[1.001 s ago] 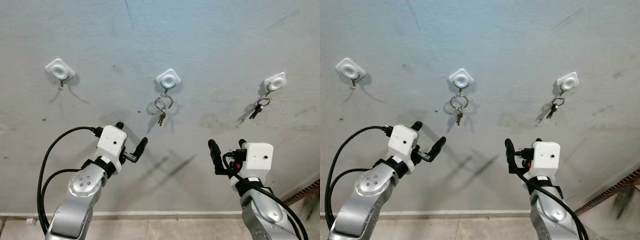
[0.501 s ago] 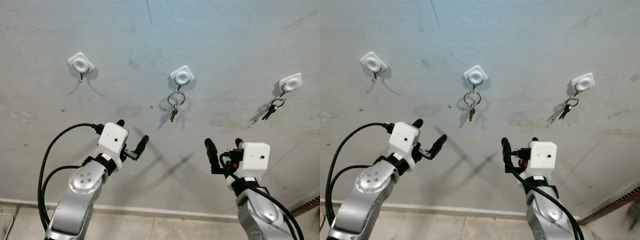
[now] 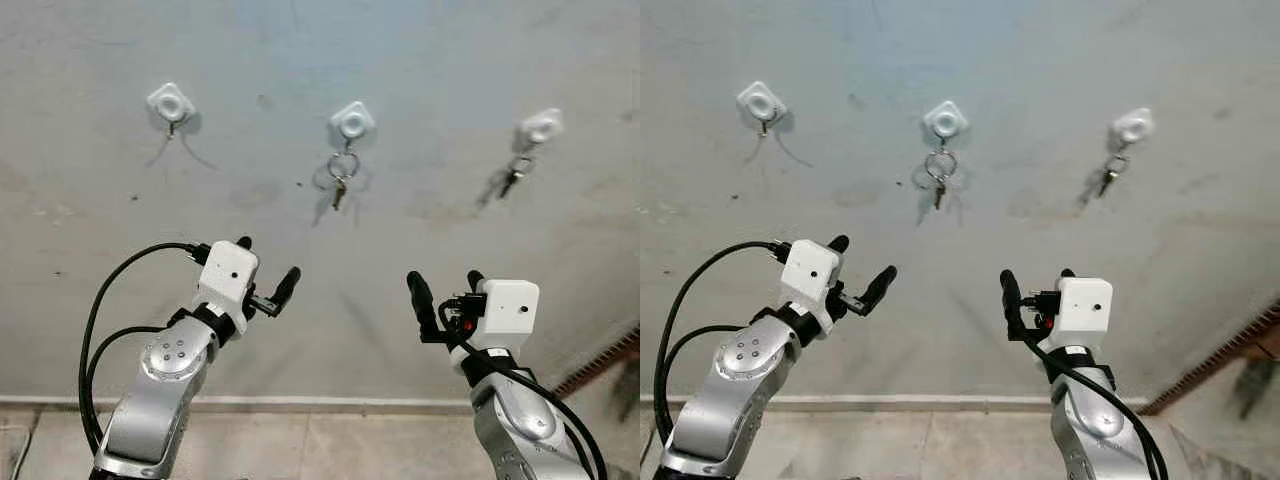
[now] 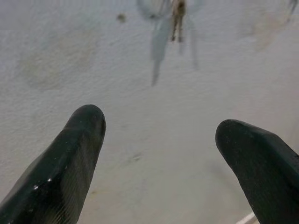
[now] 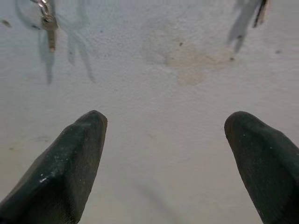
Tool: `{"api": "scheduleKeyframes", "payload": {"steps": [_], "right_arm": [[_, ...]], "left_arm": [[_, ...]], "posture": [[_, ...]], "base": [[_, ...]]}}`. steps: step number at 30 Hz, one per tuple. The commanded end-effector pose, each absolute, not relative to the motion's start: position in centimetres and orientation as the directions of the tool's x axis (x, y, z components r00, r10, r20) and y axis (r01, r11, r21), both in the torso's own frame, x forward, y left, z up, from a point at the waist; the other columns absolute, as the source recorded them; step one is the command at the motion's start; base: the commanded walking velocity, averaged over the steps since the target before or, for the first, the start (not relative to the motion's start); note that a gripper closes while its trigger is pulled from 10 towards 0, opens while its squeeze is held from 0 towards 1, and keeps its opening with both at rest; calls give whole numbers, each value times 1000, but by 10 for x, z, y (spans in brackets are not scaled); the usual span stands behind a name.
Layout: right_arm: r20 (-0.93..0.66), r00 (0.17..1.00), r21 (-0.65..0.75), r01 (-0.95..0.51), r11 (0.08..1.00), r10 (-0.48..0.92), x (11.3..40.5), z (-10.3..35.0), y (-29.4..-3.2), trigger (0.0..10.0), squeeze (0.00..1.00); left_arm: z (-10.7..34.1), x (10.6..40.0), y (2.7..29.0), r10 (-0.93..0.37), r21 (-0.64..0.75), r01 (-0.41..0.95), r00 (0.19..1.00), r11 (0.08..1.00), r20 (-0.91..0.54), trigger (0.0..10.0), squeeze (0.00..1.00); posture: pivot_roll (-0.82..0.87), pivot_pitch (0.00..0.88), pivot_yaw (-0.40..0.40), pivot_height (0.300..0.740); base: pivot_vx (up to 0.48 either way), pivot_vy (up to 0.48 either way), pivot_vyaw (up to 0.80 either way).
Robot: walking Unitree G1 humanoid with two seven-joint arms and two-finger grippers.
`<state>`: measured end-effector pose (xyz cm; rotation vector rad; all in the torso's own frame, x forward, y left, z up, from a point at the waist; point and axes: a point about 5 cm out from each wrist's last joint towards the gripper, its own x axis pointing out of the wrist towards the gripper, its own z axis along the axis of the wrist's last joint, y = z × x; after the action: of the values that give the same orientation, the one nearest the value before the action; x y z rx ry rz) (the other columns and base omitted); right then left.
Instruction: Hang keys on a hook
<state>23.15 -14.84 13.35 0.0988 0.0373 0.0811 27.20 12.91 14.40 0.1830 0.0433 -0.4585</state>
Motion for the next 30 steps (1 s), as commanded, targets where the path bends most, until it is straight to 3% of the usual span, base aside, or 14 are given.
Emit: {"api": "scheduleKeyframes", "payload": {"steps": [1, 30], "right_arm": [[-29, 997, 95, -66, 993, 69, 233, 135, -153, 10000, 0], [-21, 998, 89, -58, 994, 60, 236, 137, -155, 10000, 0]], "left_arm": [[144, 272, 128, -444, 155, 453, 892, 878, -89, 10000, 0], [143, 274, 127, -445, 151, 454, 891, 878, -90, 10000, 0]], "posture": [[129, 0, -27, 740], [120, 0, -28, 740]], "base": [[-296, 0, 0], [-288, 0, 0]]}}
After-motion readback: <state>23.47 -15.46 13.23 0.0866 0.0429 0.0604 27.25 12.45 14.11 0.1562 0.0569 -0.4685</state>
